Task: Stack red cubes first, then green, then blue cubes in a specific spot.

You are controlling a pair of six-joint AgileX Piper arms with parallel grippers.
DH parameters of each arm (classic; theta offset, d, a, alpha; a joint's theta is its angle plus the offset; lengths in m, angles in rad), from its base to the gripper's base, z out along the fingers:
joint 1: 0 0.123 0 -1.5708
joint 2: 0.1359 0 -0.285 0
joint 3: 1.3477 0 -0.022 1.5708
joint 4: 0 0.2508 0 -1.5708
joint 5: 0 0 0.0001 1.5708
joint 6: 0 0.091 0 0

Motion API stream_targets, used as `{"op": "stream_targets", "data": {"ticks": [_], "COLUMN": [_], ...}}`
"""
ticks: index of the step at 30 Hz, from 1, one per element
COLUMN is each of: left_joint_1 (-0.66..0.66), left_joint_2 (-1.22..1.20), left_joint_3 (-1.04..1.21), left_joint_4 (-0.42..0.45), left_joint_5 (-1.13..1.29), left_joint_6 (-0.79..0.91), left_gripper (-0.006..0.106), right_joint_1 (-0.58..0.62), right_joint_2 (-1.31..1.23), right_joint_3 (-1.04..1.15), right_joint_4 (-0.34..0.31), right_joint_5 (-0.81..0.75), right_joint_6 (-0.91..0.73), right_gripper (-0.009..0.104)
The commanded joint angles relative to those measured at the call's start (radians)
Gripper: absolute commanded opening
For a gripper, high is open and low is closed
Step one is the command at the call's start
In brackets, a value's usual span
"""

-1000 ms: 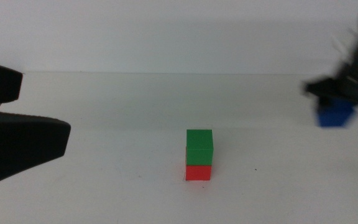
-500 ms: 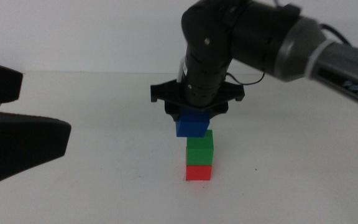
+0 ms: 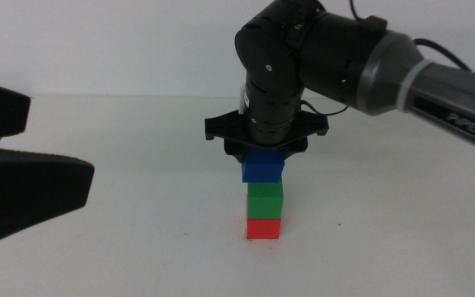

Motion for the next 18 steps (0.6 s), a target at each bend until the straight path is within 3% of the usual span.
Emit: {"op": "stream_targets", "data": {"ticks": [1, 17, 18], "left_joint_1": [0.000, 0.000, 0.000], "left_joint_2": [-0.003, -0.003, -0.003], "left_joint_3": [-0.001, -0.001, -0.001], "left_joint_4": [-0.001, -0.001, -0.001], "left_joint_5": [-0.013, -0.013, -0.013], "left_joint_6": [0.000, 0.001, 0.001], "left_gripper": [0.094, 0.094, 0.094], "right_joint_1": [0.012, 0.017, 0.017], "right_joint_2": [-0.042, 0.002, 0.002], "right_joint_3": [0.022, 0.066, 0.066], "right_joint_4": [-0.037, -0.025, -0.023], "right_joint_5": [0.006, 0.006, 0.006], "right_joint_6": [0.019, 0.063, 0.063], "right_gripper": [0.015, 0.016, 0.022]}}
